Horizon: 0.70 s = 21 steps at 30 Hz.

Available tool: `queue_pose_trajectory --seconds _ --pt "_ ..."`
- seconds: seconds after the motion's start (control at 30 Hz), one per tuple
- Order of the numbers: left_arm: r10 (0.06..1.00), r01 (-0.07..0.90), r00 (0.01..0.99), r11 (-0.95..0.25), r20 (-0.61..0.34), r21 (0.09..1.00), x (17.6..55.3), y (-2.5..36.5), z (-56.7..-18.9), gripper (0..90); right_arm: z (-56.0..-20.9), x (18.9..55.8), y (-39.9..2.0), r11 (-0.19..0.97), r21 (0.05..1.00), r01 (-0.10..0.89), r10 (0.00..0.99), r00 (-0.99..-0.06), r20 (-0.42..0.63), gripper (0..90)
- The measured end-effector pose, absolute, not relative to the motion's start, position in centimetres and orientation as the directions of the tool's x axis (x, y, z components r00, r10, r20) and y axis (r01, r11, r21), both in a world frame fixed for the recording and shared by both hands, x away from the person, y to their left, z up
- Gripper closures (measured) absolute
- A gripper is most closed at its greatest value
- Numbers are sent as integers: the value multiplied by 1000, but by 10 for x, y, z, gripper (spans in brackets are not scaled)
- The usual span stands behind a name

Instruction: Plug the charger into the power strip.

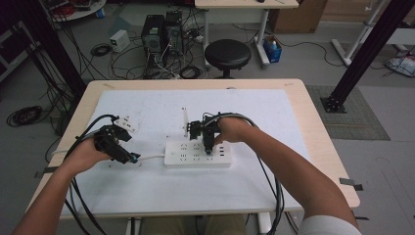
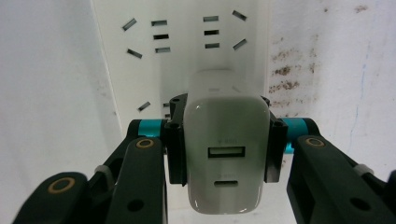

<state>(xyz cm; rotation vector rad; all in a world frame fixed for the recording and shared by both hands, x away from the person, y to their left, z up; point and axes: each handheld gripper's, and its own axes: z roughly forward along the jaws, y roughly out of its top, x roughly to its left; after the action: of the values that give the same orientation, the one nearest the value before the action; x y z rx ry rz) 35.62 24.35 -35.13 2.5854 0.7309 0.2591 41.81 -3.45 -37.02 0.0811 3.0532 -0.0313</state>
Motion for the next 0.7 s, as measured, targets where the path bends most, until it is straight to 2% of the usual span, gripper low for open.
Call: queue_pose_trajectory --seconds 0.13,0.33,0.37,0.4,0.5,0.57,0.63,0.7 --pt "539 458 841 -760 53 462 356 243 -353 214 -373 417 -42 996 41 81 85 -992 -88 618" --pt "540 459 840 -758 50 463 354 244 -355 214 -375 420 -44 995 66 70 75 -995 -71 601" --pt "540 460 840 -758 48 462 354 243 -356 214 -375 421 -45 994 70 85 90 -994 -64 508" --pt "537 458 843 -760 48 461 354 244 -356 214 -375 425 -48 990 90 112 118 -991 -63 367" --pt "533 454 845 -760 46 464 355 245 -356 214 -366 434 -62 953 197 229 222 -973 54 199" --pt "540 459 841 -750 42 476 356 246 -356 214 -357 441 -73 914 262 309 289 -951 115 184" --pt "545 460 838 -741 38 488 356 246 -356 214 -348 445 -83 872 296 389 371 -921 117 183" --pt "543 459 839 -741 35 490 355 246 -357 214 -340 447 -93 847 340 409 397 -912 107 88"
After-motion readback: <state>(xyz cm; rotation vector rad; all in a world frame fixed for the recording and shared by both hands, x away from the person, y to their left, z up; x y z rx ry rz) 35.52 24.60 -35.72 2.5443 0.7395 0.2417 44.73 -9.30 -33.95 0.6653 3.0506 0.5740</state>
